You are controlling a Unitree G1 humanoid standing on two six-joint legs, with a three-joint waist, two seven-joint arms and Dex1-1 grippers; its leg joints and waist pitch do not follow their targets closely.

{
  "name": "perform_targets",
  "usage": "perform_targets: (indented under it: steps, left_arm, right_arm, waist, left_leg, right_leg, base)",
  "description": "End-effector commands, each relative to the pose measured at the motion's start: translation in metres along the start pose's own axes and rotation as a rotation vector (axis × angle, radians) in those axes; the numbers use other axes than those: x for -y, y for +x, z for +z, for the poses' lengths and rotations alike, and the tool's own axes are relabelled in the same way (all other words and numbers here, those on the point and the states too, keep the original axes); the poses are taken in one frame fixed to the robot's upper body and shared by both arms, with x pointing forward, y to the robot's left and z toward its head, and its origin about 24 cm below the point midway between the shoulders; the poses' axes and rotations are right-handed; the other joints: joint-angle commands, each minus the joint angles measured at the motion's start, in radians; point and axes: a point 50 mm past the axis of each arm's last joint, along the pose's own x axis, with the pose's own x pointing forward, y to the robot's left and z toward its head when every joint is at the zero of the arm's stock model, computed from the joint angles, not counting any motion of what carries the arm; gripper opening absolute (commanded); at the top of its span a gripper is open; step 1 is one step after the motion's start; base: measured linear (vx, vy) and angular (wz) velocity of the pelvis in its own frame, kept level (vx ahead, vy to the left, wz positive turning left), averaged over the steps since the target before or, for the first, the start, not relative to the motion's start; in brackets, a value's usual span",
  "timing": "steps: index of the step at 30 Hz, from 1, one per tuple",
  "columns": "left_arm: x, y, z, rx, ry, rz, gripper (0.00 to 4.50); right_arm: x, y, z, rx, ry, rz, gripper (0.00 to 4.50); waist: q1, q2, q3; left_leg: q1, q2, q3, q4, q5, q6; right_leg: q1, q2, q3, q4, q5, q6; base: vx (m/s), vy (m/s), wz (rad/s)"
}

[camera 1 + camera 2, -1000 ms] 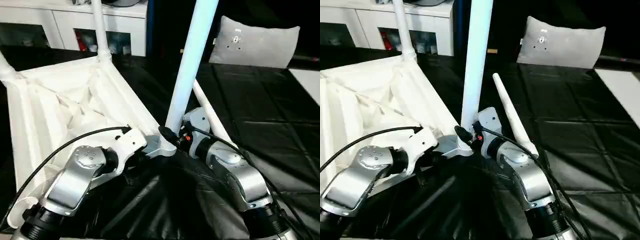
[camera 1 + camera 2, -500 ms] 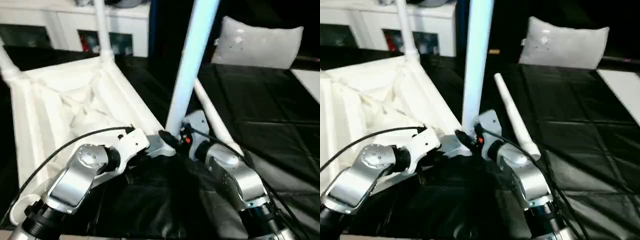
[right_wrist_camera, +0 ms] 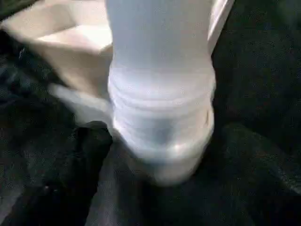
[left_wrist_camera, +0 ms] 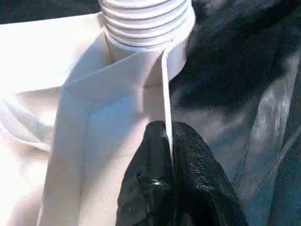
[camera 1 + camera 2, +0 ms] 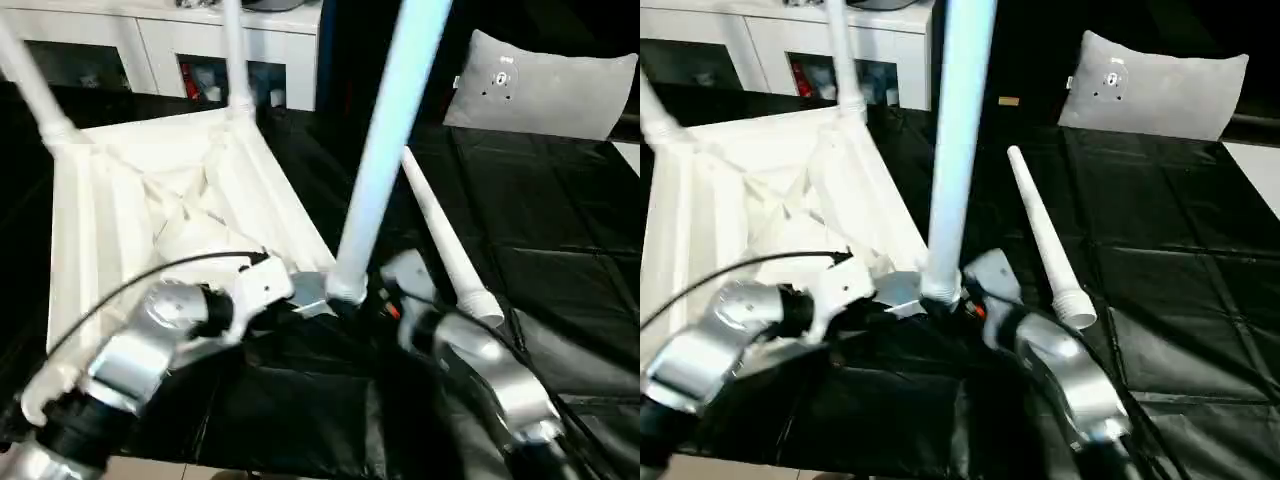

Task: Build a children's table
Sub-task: Insert table leg to table base, then rotate leg to tighten

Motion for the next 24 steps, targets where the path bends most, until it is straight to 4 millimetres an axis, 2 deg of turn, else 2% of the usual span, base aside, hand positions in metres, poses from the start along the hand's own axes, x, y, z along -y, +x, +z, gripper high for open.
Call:
perform_targets:
  steps: [1, 5, 11, 12, 13, 14, 17, 24]
  left_arm:
    - [0.001, 0.001, 0.009, 0.026, 0.113, -0.090, 0.00]
    - [0.002, 0.001, 0.006, 0.027, 0.132, -0.154, 0.00]
    - [0.005, -0.001, 0.002, 0.015, 0.188, -0.236, 0.00]
    - [0.006, -0.001, 0.001, 0.016, 0.198, -0.266, 0.00]
    - [0.007, -0.001, 0.000, 0.015, 0.200, -0.271, 0.00]
    - [0.008, -0.001, 0.000, 0.017, 0.209, -0.297, 0.00]
    - [0.010, 0.000, 0.000, 0.016, 0.223, -0.320, 0.00]
    - [0.009, 0.000, -0.001, 0.006, 0.253, -0.337, 0.00]
  right_arm:
    - [0.006, -0.012, 0.013, 0.061, -0.037, 0.036, 4.44]
    - [0.009, -0.019, 0.018, 0.068, -0.064, 0.082, 4.48]
    - [0.011, -0.021, 0.030, 0.096, -0.070, 0.179, 4.48]
    - [0.010, -0.018, 0.033, 0.082, -0.098, 0.224, 4.48]
    - [0.009, -0.017, 0.034, 0.078, -0.103, 0.231, 4.48]
    - [0.008, -0.012, 0.034, 0.051, -0.135, 0.255, 4.48]
    - [0.004, -0.005, 0.034, 0.015, -0.154, 0.302, 4.48]
    - [0.001, 0.000, 0.033, -0.025, -0.156, 0.376, 4.48]
  waist:
    - [0.000, 0.022, -0.067]
    - [0.003, 0.023, -0.068]
    - [0.015, 0.024, -0.072]
    - [0.018, 0.033, -0.072]
    - [0.016, 0.026, -0.071]
    - [0.017, 0.025, -0.071]
    - [0.018, 0.025, -0.068]
    - [0.018, 0.026, -0.067]
  left_leg:
    - [0.019, 0.047, -0.015, -0.055, -0.139, 0.029]
    - [0.020, 0.047, -0.012, -0.053, -0.137, 0.039]
    - [0.022, 0.049, -0.012, -0.049, -0.113, 0.059]
    - [0.023, 0.050, -0.014, -0.049, -0.116, 0.056]
    - [0.021, 0.049, -0.013, -0.050, -0.126, 0.050]
    - [0.022, 0.049, -0.013, -0.050, -0.129, 0.049]
    - [0.023, 0.050, -0.012, -0.050, -0.159, 0.032]
    - [0.023, 0.050, -0.014, -0.052, -0.197, 0.010]
  right_leg:
    - [0.047, -0.071, 0.048, -0.059, 0.092, -0.241]
    - [0.045, -0.072, 0.048, -0.057, 0.086, -0.250]
    - [0.046, -0.073, 0.046, -0.050, 0.125, -0.269]
    - [0.044, -0.075, 0.046, -0.049, 0.122, -0.272]
    - [0.046, -0.073, 0.044, -0.050, 0.108, -0.272]
    - [0.045, -0.073, 0.045, -0.050, 0.102, -0.272]
    - [0.042, -0.077, 0.047, -0.053, 0.041, -0.269]
    - [0.039, -0.076, 0.047, -0.055, -0.014, -0.260]
  base:
    - [0.000, 0.000, 0.00]
    - [0.000, 0.000, 0.00]
    - [0.000, 0.000, 0.00]
    - [0.000, 0.000, 0.00]
    - [0.000, 0.000, 0.00]
    - [0.000, 0.000, 0.00]
    - [0.000, 0.000, 0.00]
    - [0.000, 0.000, 0.00]
